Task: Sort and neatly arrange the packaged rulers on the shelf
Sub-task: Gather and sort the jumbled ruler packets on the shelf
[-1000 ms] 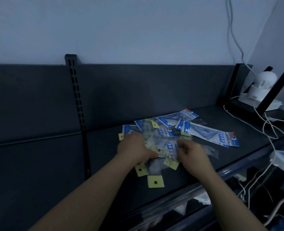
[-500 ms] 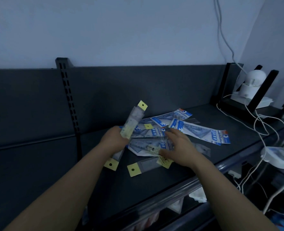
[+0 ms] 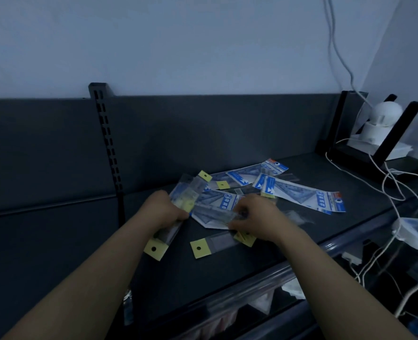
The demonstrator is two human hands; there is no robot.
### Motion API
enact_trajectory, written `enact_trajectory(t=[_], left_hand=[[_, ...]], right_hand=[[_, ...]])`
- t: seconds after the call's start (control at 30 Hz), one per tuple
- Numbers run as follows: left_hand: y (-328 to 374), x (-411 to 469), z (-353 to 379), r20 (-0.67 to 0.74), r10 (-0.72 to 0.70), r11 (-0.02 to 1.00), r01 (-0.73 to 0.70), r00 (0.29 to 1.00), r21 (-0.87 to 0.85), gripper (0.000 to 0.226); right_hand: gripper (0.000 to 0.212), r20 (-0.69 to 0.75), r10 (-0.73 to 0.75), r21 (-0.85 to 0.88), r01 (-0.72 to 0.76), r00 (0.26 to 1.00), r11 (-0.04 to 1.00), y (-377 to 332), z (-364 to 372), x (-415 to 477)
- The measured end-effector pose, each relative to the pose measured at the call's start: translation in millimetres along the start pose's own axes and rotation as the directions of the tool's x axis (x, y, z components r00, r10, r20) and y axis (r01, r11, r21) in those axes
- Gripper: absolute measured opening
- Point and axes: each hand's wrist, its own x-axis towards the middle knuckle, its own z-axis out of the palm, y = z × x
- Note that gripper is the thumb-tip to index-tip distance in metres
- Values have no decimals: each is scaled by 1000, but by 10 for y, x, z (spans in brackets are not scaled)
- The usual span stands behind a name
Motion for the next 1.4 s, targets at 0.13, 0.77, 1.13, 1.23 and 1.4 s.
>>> enact_trajectory(t=[0.13,0.77,1.13,1.23,1.4], left_hand=[[-61,-64,-58,-2,-36,996,35,999,-85,51],[-133,-274,-43,35,-29,981,35,999,-190,37],[-199,-314,-43,78,-48,924,74,996,-374,11],[-225,-288,-23,47,-41,944,54,998,-326,26],[-195,-335,-10,-10,-1,990,-1,1000,-143,35]], right_hand=[[65,-76,121,-25,-124,990,992,3,18,-66],[52,-38,-4,54,6,999,999,-47,23,-237],[25,34,-65,230,55,997,972,-168,6,-324],[19,63,-61,436,27,996,900,-212,26,-348],[17,37,-79,241,68,996,968,-211,18,-365]])
